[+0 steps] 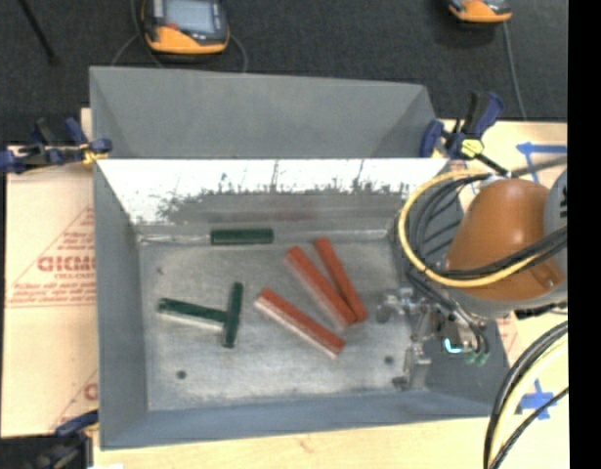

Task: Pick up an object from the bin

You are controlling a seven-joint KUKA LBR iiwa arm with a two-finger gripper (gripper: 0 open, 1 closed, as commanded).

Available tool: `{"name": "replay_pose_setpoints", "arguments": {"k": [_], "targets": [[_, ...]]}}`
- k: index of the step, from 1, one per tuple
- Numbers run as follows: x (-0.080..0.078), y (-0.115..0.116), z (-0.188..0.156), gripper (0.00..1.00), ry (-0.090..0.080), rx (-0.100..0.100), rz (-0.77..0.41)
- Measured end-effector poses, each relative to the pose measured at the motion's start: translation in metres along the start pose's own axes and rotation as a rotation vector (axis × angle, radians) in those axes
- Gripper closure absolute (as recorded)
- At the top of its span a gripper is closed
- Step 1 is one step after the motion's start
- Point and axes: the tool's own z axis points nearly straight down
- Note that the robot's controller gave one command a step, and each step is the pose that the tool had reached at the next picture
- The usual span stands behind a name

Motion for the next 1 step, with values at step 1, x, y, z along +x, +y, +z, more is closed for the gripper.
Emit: {"name": "replay_pose_setpoints", "arguments": {"k": [1], "targets": [[-0.0398, 0.1231, 0.0297, 0.00, -0.009, -0.005, 0.147]]}}
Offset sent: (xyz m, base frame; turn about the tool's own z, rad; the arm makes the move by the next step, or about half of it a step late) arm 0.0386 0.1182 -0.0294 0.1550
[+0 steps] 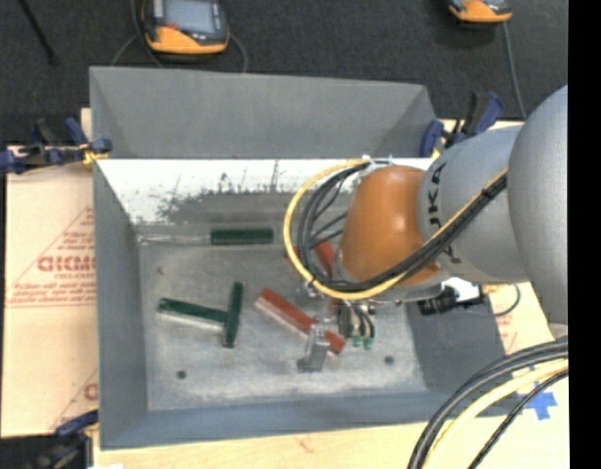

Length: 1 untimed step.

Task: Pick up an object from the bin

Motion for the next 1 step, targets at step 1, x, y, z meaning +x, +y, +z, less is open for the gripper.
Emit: {"name": "replay_pose_setpoints", "arguments": {"k": [1], "targets": [[-0.0331, 0.0016, -0.0295, 0.00, -0.003, 0.003, 0.181]]}}
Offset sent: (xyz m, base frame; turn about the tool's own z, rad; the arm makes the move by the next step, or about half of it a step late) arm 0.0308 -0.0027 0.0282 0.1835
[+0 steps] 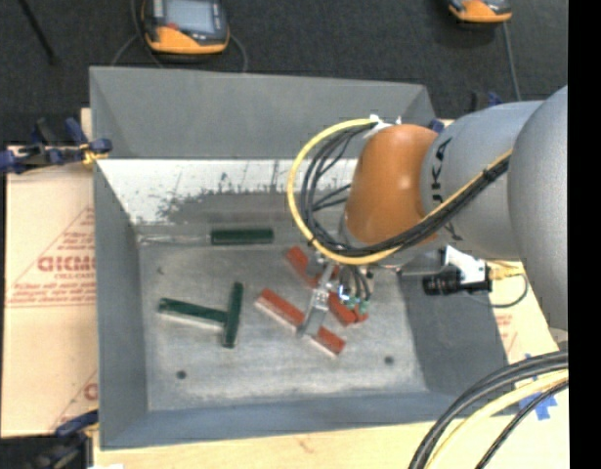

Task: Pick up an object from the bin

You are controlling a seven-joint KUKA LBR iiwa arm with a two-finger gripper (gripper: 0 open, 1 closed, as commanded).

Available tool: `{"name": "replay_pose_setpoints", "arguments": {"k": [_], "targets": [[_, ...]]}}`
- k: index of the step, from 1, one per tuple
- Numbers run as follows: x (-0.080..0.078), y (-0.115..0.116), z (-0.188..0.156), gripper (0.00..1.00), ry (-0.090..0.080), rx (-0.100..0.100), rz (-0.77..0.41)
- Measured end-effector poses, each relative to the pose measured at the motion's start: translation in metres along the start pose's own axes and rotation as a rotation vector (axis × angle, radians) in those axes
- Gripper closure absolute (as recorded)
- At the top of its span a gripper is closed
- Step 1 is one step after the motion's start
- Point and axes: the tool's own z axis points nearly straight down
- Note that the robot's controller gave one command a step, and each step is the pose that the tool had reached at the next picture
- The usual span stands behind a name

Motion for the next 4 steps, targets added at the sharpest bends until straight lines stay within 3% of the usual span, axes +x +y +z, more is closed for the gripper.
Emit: {"name": "replay_pose_setpoints", "arguments": {"k": [1, 2, 3, 4], "targets": [[0.023, -0.008, 0.011, 0.00, 0.007, 0.003, 0.185], [0.034, 0.006, 0.074, 0.00, 0.007, 0.005, 0.325], [0.033, 0.005, 0.073, 0.00, 0.005, 0.005, 0.322], [0.032, 0.005, 0.072, 1.00, 0.003, 0.005, 0.319]]}}
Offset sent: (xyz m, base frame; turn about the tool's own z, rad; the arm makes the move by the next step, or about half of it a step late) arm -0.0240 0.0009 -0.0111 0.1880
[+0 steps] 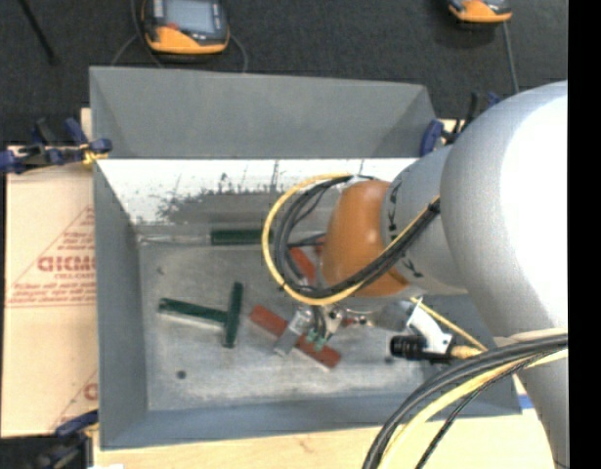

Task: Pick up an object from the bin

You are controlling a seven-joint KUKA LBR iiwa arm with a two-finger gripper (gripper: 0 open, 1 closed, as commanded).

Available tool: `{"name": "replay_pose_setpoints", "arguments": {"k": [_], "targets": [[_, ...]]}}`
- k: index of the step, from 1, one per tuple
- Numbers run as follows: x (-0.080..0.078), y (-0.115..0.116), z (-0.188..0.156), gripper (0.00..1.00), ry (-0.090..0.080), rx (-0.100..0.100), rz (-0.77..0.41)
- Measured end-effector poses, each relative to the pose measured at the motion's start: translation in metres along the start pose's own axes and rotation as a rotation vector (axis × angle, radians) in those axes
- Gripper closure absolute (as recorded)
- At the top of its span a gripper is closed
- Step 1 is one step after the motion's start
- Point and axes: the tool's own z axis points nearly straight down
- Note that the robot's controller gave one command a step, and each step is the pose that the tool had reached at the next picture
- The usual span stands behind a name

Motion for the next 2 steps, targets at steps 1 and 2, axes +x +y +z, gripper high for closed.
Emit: {"name": "replay_pose_setpoints", "arguments": {"k": [1, 2], "targets": [[-0.002, -0.001, -0.009, 1.00, 0.000, -0.002, -0.003], [-0.003, -0.001, -0.023, 1.00, 0.000, -0.003, -0.007]]}}
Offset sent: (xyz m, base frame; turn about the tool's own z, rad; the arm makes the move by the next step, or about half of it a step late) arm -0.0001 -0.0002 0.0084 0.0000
